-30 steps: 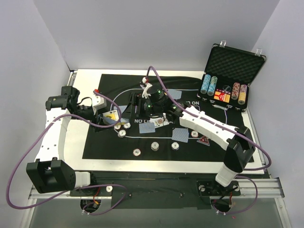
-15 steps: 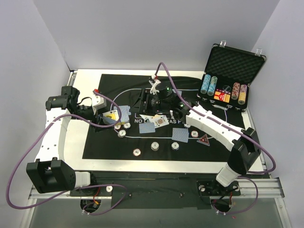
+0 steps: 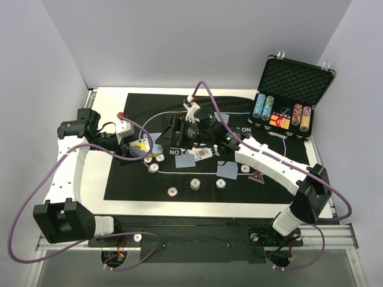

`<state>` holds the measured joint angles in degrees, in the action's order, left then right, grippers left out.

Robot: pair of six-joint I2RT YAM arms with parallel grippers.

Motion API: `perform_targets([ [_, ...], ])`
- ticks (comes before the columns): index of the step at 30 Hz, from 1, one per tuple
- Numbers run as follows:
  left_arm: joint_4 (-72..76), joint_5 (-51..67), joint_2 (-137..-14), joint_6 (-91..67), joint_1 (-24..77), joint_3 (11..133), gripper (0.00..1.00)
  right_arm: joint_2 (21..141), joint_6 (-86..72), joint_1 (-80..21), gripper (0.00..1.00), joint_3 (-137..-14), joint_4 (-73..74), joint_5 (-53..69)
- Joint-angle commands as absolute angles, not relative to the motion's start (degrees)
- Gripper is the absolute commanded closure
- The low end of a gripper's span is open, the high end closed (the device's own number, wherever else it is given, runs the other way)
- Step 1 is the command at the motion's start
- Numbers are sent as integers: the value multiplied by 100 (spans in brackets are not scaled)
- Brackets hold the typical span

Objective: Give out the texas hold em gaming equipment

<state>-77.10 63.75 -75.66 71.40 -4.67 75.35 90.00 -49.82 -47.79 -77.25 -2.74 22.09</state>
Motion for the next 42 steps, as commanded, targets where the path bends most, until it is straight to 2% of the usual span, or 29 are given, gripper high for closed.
perform_targets([
  [1,-9132,6750,-7435,7216,-510,7594,100,9044,-5080,-4904,34,-7980,-633,2329],
  [9,-9132,6750,-7427,7198,-510,7638,100,9430,-5010,-5001,36,-8174,-457,2329],
  [18,-9132,6776,-7418,7181,-501,7655,100,9519,-4992,-4984,46,-8183,-475,2347],
  [24,-9132,6820,-7427,7154,-510,7699,100,9413,-5001,-4887,57,-8060,-492,2329],
  [27,-9141,6847,-7444,7146,-510,7717,100,9317,-5071,-4799,66,-7963,-545,2338],
  [32,-9140,6838,-7444,7145,-501,7752,100,9194,-5124,-4658,74,-7752,-598,2382],
  [42,-9132,6838,-7462,7137,-501,7770,100,9035,-5150,-4526,76,-7585,-606,2373],
])
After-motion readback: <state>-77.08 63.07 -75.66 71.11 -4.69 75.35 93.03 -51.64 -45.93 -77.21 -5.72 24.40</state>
